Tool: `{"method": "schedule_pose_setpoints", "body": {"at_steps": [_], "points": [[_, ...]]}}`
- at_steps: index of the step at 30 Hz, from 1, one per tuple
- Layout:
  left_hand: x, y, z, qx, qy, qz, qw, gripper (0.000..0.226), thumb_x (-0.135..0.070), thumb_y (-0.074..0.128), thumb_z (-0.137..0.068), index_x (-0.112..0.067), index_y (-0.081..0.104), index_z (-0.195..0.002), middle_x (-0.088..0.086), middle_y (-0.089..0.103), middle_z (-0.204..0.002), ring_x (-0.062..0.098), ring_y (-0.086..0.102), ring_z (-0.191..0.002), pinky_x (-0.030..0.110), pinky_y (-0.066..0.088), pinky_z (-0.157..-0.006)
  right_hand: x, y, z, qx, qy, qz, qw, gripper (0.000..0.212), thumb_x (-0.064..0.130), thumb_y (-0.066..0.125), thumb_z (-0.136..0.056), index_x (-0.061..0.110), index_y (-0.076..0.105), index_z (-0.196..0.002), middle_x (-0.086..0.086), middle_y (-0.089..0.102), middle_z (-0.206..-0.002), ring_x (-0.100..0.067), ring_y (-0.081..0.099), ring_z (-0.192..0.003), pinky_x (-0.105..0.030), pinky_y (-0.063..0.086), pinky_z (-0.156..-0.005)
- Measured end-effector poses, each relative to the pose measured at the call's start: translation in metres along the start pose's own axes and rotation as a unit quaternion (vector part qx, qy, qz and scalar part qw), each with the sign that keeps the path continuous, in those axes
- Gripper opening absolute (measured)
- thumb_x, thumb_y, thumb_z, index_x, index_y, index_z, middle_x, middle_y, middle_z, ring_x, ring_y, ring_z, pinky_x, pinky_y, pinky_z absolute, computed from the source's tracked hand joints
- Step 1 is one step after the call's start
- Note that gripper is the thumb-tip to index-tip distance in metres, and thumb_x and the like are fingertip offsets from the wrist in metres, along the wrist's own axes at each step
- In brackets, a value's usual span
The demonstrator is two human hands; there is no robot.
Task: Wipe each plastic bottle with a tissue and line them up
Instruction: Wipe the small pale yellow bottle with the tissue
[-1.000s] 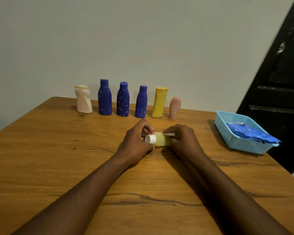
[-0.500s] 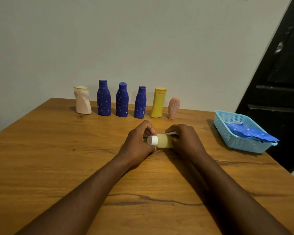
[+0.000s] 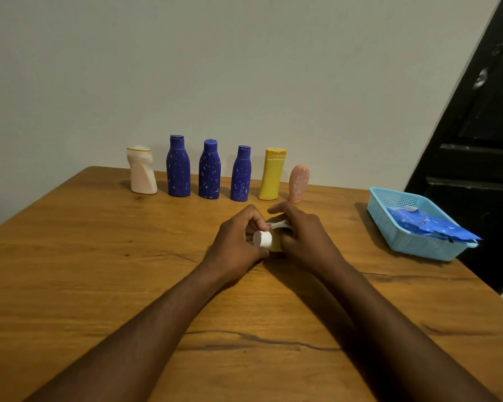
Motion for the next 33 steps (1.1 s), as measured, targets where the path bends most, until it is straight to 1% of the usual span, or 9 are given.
{"method": "schedule_pose_setpoints", "body": {"at_steps": [3,7,10,16,18,22,26,29,33], "points": [[-0.002,0.001,0.0,0.002,-0.001,-0.015,1.0,0.049,0.007,0.083,-0.071,-0.026,0.055,-0.094,-0.006,0.066,-0.109,0.008,0.066,-0.101,0.016,0.056,-0.075,-0.011,-0.007,-0.002,-0.001,0.038,0.048,0.998,0.037,0.0,0.056,-0.085,0.016,0.065,-0.118,-0.005,0.069,-0.117,-0.02,0.062,-0.104,-0.04,0.055,-0.086],[0.0,0.0,0.0,-0.004,-0.002,-0.025,1.0,0.049,0.006,0.085,-0.07,-0.025,0.055,-0.094,-0.006,0.067,-0.111,0.009,0.066,-0.106,0.025,0.06,-0.084,-0.022,-0.009,-0.002,0.002,0.083,0.1,0.992,0.033,0.006,0.057,-0.086,0.02,0.068,-0.114,-0.003,0.07,-0.114,-0.017,0.061,-0.098,-0.036,0.056,-0.081],[0.002,-0.001,-0.002,-0.008,-0.009,-0.021,1.0,0.049,0.005,0.086,-0.07,-0.026,0.056,-0.094,-0.008,0.068,-0.112,0.009,0.065,-0.107,0.024,0.06,-0.084,-0.025,-0.011,-0.003,-0.004,0.098,0.136,0.986,0.033,0.009,0.059,-0.085,0.019,0.071,-0.114,-0.004,0.073,-0.111,-0.02,0.063,-0.094,-0.032,0.052,-0.075],[0.009,-0.006,-0.004,-0.03,-0.037,-0.007,0.999,0.05,0.0,0.091,-0.066,-0.026,0.057,-0.093,-0.008,0.069,-0.114,0.01,0.065,-0.108,0.035,0.061,-0.089,-0.026,-0.011,-0.001,-0.003,0.11,0.16,0.981,0.032,0.013,0.062,-0.084,0.019,0.074,-0.113,-0.007,0.073,-0.107,-0.024,0.065,-0.092,-0.038,0.055,-0.076],[0.012,-0.007,-0.005,-0.039,-0.052,0.001,0.998,0.052,-0.003,0.093,-0.063,-0.029,0.058,-0.092,-0.008,0.069,-0.114,0.012,0.067,-0.107,0.041,0.062,-0.088,-0.025,-0.01,-0.001,-0.006,0.105,0.157,0.982,0.031,0.014,0.063,-0.083,0.019,0.075,-0.111,-0.007,0.074,-0.106,-0.024,0.065,-0.091,-0.043,0.056,-0.079],[0.013,-0.011,-0.006,-0.045,-0.08,0.01,0.996,0.053,-0.005,0.094,-0.063,-0.027,0.06,-0.098,-0.006,0.066,-0.113,0.012,0.066,-0.105,0.043,0.062,-0.088,-0.018,-0.008,0.001,0.007,0.091,0.135,0.987,0.034,0.012,0.067,-0.087,0.017,0.072,-0.12,-0.003,0.071,-0.119,-0.017,0.064,-0.101,-0.032,0.055,-0.085],[0.012,-0.014,-0.005,-0.054,-0.109,0.043,0.992,0.052,-0.005,0.093,-0.065,-0.025,0.062,-0.102,-0.004,0.063,-0.113,0.014,0.068,-0.102,0.043,0.063,-0.086,-0.009,-0.004,0.002,0.007,0.071,0.106,0.992,0.035,0.015,0.071,-0.087,0.019,0.071,-0.122,-0.002,0.071,-0.121,-0.015,0.064,-0.102,-0.032,0.056,-0.087],[0.011,-0.014,-0.005,-0.054,-0.129,0.088,0.986,0.053,-0.005,0.092,-0.066,-0.023,0.064,-0.106,0.002,0.063,-0.114,0.02,0.069,-0.101,0.044,0.065,-0.077,0.003,0.0,0.003,0.005,0.016,0.106,0.994,0.037,0.019,0.075,-0.086,0.021,0.07,-0.123,0.0,0.069,-0.118,-0.013,0.061,-0.1,-0.028,0.052,-0.083],[0.012,-0.015,-0.006,-0.056,-0.145,0.135,0.979,0.047,-0.009,0.089,-0.074,-0.023,0.067,-0.114,0.004,0.072,-0.111,0.022,0.071,-0.104,0.046,0.065,-0.08,0.017,0.004,0.006,0.003,-0.058,0.103,0.993,0.037,0.016,0.072,-0.087,0.022,0.069,-0.123,0.002,0.064,-0.124,-0.013,0.054,-0.113,-0.034,0.052,-0.093]]}}
Point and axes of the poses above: each hand's wrist, its own z-axis away from the middle knuckle, its own y-axis out of the palm, x = y × z, the point moved 2 cm from there along -z, towards the middle knuckle
